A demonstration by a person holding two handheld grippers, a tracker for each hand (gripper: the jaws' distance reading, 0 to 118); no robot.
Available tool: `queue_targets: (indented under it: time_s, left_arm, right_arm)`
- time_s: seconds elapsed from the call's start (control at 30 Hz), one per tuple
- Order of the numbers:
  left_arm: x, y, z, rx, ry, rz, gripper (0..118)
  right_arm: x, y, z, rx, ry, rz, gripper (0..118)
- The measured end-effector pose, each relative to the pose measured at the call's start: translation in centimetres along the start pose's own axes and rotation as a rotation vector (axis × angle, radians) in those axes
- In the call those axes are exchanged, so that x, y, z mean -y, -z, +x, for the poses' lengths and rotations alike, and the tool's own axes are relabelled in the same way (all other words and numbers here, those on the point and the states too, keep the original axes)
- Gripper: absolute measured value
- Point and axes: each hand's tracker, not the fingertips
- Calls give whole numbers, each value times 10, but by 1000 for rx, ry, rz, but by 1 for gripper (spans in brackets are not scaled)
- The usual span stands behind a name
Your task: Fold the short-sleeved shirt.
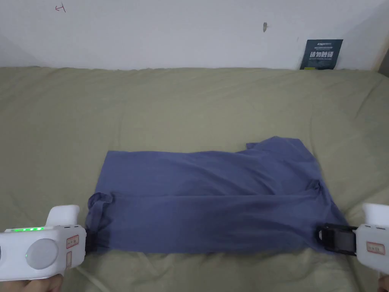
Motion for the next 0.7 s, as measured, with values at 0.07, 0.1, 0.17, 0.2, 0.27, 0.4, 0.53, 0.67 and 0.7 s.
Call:
queue_targets:
  time_s: [0.07, 0.1, 0.17, 0.2, 0.27, 0.4, 0.53, 0.67, 0.7]
  left_arm:
    - [-1, 1, -1, -1, -3, -3, 4]
    - [-2, 1, -1, -1, -4, -4, 4]
    - [-1, 1, 0, -1, -5, -14, 4]
    - [-4, 2, -1, -7, 11, -24, 4]
    - [-3, -4, -1, -10, 26, -13, 4]
    - [-7, -16, -11, -4, -2, -10, 4]
    - [-2, -32, -23, 51, -60, -2, 4]
    - [25, -64, -23, 38, -36, -10, 4]
    - [35, -72, -24, 37, -40, -12, 4]
  right_arm:
    - [0, 13, -1, 18, -36, -34, 29]
    - [-2, 15, -2, 23, -23, -71, 20]
    - [2, 12, -2, -24, -3, -66, 11]
    - [3, 5, -3, -8, 3, -66, 11]
    - [3, -18, -6, 1, -8, -23, 10]
    - [9, -41, 0, -10, 12, -7, 10]
    - [19, -61, 2, -12, 16, 5, 10]
    - [44, -87, -4, -15, 6, 2, 10]
    - [53, -91, -5, -15, 1, -10, 10]
